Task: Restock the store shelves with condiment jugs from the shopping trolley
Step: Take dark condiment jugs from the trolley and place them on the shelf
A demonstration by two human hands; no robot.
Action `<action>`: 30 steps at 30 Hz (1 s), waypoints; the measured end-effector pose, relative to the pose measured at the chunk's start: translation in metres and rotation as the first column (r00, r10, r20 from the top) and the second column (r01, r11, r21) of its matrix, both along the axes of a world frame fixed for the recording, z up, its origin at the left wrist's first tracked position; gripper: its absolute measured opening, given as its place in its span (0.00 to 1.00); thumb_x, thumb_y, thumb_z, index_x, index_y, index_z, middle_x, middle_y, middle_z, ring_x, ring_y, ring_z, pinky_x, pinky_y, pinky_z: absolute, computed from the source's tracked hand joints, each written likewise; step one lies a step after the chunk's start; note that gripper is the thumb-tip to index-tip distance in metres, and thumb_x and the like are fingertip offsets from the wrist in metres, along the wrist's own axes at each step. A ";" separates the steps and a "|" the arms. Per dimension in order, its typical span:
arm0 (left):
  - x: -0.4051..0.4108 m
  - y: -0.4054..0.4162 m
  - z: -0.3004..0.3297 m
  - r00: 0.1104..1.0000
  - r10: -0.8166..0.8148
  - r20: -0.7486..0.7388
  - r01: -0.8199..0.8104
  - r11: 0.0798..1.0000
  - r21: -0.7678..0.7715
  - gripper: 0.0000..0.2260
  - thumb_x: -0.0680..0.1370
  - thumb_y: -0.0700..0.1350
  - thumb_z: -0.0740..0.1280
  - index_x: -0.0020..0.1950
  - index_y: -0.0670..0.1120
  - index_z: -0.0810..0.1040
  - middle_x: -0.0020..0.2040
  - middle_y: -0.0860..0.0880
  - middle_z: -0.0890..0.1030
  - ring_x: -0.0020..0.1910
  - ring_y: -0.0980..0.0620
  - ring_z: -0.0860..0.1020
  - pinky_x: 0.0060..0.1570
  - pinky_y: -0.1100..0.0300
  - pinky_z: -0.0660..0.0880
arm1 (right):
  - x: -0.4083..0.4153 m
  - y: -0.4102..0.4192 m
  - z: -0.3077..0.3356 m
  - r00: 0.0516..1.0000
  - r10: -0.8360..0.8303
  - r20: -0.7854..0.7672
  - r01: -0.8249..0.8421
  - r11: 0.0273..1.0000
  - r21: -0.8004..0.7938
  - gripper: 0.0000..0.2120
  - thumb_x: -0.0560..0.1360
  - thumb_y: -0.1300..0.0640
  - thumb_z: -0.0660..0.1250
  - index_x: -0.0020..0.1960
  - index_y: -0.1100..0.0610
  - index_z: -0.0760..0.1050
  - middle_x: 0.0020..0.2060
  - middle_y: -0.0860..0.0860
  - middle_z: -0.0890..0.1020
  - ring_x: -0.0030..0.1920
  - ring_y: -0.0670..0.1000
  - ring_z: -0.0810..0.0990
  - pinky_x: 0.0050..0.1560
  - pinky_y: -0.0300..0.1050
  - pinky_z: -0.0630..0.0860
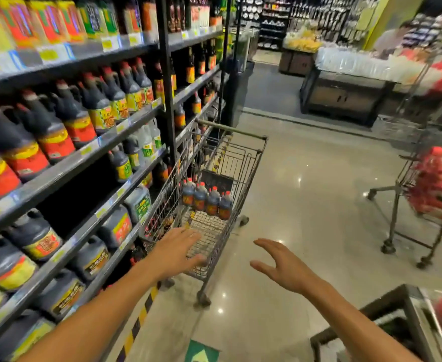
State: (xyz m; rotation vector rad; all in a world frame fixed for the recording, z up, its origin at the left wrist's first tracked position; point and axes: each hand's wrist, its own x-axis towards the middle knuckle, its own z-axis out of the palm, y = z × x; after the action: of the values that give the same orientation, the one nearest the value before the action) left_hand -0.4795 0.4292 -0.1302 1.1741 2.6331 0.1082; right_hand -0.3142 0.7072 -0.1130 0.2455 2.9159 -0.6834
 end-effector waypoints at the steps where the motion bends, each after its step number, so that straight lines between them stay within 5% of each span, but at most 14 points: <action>1: -0.021 0.006 0.001 1.000 0.012 0.002 -0.012 1.000 0.004 0.36 0.77 0.72 0.49 0.81 0.55 0.54 0.81 0.54 0.55 0.81 0.50 0.51 0.78 0.50 0.47 | -0.021 0.008 0.000 1.000 -0.001 0.006 0.001 1.000 0.007 0.35 0.76 0.29 0.57 0.78 0.44 0.62 0.77 0.44 0.65 0.76 0.45 0.62 0.76 0.44 0.60; 8: -0.124 0.029 -0.014 0.993 0.087 0.080 -0.086 0.996 -0.018 0.35 0.79 0.71 0.52 0.81 0.56 0.53 0.82 0.53 0.54 0.81 0.49 0.50 0.79 0.48 0.47 | -0.138 0.045 -0.024 0.998 0.034 0.044 -0.034 0.999 0.000 0.33 0.77 0.31 0.59 0.78 0.44 0.62 0.77 0.45 0.66 0.76 0.47 0.63 0.75 0.44 0.61; 12: -0.172 0.040 -0.031 0.981 0.127 0.146 -0.119 0.991 -0.063 0.48 0.67 0.78 0.36 0.81 0.56 0.53 0.82 0.53 0.53 0.81 0.48 0.50 0.78 0.50 0.46 | -0.207 0.068 -0.044 0.996 0.070 0.048 -0.069 0.997 -0.026 0.31 0.78 0.36 0.63 0.77 0.47 0.63 0.76 0.46 0.67 0.75 0.47 0.64 0.73 0.38 0.57; 16: -0.230 0.062 -0.048 0.963 0.195 0.189 -0.171 0.976 -0.137 0.40 0.74 0.74 0.45 0.81 0.56 0.52 0.82 0.54 0.51 0.81 0.47 0.48 0.78 0.50 0.44 | -0.290 0.095 -0.074 0.987 0.128 0.096 -0.120 0.989 -0.088 0.35 0.75 0.30 0.59 0.76 0.46 0.65 0.74 0.47 0.70 0.73 0.48 0.68 0.71 0.38 0.60; 20: -0.292 0.096 -0.070 0.942 0.245 0.228 -0.192 0.954 -0.231 0.48 0.67 0.76 0.36 0.82 0.53 0.48 0.82 0.51 0.50 0.81 0.45 0.47 0.78 0.48 0.44 | -0.377 0.127 -0.110 0.973 0.187 0.132 -0.171 0.978 -0.123 0.32 0.77 0.33 0.62 0.75 0.47 0.68 0.73 0.47 0.72 0.71 0.48 0.69 0.70 0.37 0.61; 23: -0.337 0.128 -0.087 0.931 0.257 0.258 -0.163 0.927 -0.337 0.33 0.81 0.66 0.49 0.82 0.51 0.50 0.82 0.50 0.51 0.81 0.45 0.48 0.78 0.48 0.43 | -0.432 0.150 -0.136 0.955 0.238 0.178 -0.213 0.966 -0.149 0.33 0.77 0.34 0.61 0.76 0.50 0.67 0.74 0.49 0.71 0.73 0.50 0.68 0.72 0.39 0.60; 28: -0.403 0.174 -0.158 0.906 0.291 0.308 -0.180 0.922 -0.342 0.30 0.82 0.62 0.55 0.81 0.51 0.56 0.81 0.48 0.56 0.80 0.46 0.53 0.78 0.49 0.46 | -0.503 0.183 -0.210 0.927 0.303 0.219 -0.275 0.950 -0.151 0.50 0.71 0.21 0.41 0.77 0.55 0.65 0.73 0.54 0.72 0.73 0.54 0.69 0.74 0.48 0.64; 30: -0.417 0.187 -0.194 0.889 0.306 0.340 -0.183 0.919 -0.349 0.29 0.82 0.61 0.56 0.81 0.51 0.55 0.81 0.48 0.56 0.80 0.47 0.53 0.79 0.48 0.47 | -0.524 0.189 -0.241 0.909 0.310 0.278 -0.285 0.950 -0.127 0.49 0.72 0.22 0.43 0.77 0.55 0.64 0.73 0.54 0.72 0.73 0.55 0.68 0.74 0.50 0.65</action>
State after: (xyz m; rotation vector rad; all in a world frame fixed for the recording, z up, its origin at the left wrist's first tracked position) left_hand -0.8968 0.6161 -0.3243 0.6309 2.3210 -0.0235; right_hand -0.8384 0.8961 -0.3540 -0.1015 2.5548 -0.6524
